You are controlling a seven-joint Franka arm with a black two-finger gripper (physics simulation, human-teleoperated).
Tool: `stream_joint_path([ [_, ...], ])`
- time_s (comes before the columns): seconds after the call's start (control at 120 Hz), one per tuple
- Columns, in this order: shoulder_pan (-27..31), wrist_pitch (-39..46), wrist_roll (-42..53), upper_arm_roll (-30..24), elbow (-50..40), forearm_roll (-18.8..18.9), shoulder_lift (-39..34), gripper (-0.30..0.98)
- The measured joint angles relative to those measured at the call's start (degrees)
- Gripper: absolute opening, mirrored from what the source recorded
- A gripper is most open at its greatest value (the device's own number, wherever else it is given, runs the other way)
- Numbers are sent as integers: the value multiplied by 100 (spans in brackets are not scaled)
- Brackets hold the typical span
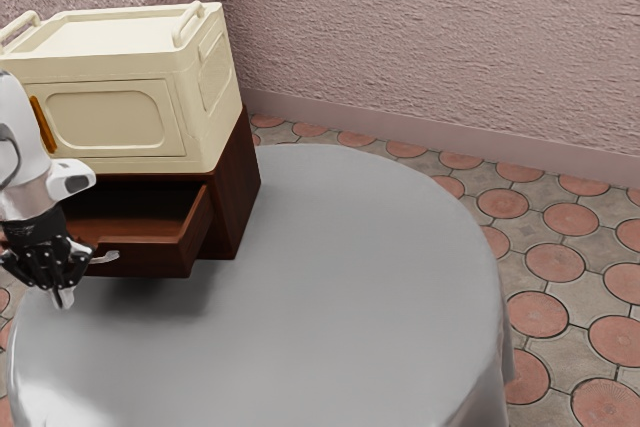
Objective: Push the drawer handle with one arm to close the drawer
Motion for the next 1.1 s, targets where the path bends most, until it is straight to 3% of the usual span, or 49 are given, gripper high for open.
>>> stream_joint_path([
  [0.342,79,1127,-263,41,124,196,723,-8],
  [0.725,267,1606,-416,130,296,223,1259,-8],
  [1.1,359,2163,-475,274,688,487,1995,-8],
])
